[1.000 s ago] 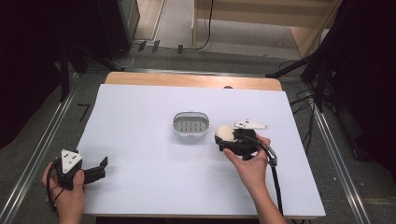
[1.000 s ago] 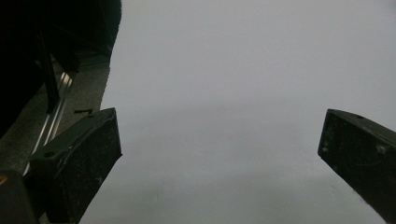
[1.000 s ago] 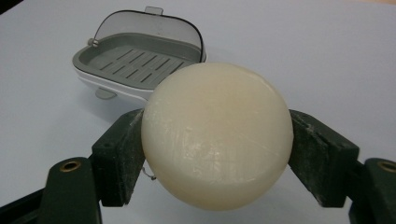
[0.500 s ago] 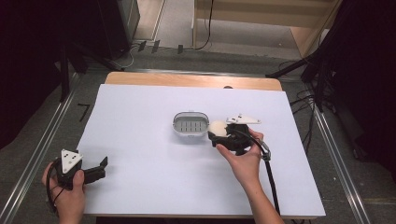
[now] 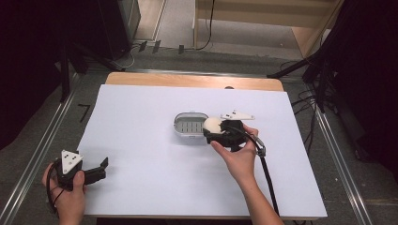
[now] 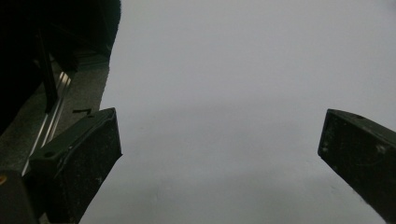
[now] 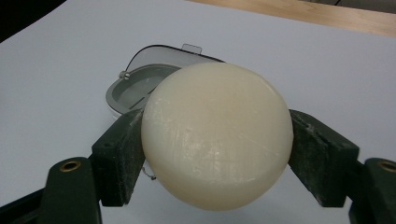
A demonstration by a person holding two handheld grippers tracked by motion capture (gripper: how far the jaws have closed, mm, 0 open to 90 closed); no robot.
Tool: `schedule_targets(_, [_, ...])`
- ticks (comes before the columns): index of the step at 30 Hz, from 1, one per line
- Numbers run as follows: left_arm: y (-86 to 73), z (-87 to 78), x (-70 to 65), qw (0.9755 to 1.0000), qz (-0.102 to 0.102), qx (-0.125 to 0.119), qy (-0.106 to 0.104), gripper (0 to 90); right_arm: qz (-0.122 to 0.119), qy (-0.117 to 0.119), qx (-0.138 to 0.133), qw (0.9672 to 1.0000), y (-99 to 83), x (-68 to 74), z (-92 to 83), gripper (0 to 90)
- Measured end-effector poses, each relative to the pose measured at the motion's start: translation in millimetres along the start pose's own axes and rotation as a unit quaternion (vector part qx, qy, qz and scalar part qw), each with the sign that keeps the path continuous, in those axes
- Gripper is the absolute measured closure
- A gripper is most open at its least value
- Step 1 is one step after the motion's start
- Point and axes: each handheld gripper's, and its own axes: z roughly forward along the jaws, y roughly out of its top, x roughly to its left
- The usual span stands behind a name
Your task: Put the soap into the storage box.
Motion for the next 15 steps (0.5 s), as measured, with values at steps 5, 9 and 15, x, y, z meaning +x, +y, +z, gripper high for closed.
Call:
schedule_targets(5, [0.1,0.0,0.1,1.0000,0.000,0.000,0.000,0.0,-0.002,0.005,0.002,1.0000,4.2,4.5,6.0,25.3])
schedule_targets(9, [0.1,0.0,0.3,1.0000,-0.001,0.000,0.000,0.0,-0.004,0.005,0.004,1.0000,6.0,7.4,9.5,25.3])
schedule_targets(15, [0.1,0.1,0.6,1.0000,-0.002,0.001,-0.001,0.0,-0.008,0.007,0.006,0.9999,10.6,12.4,15.4,25.3])
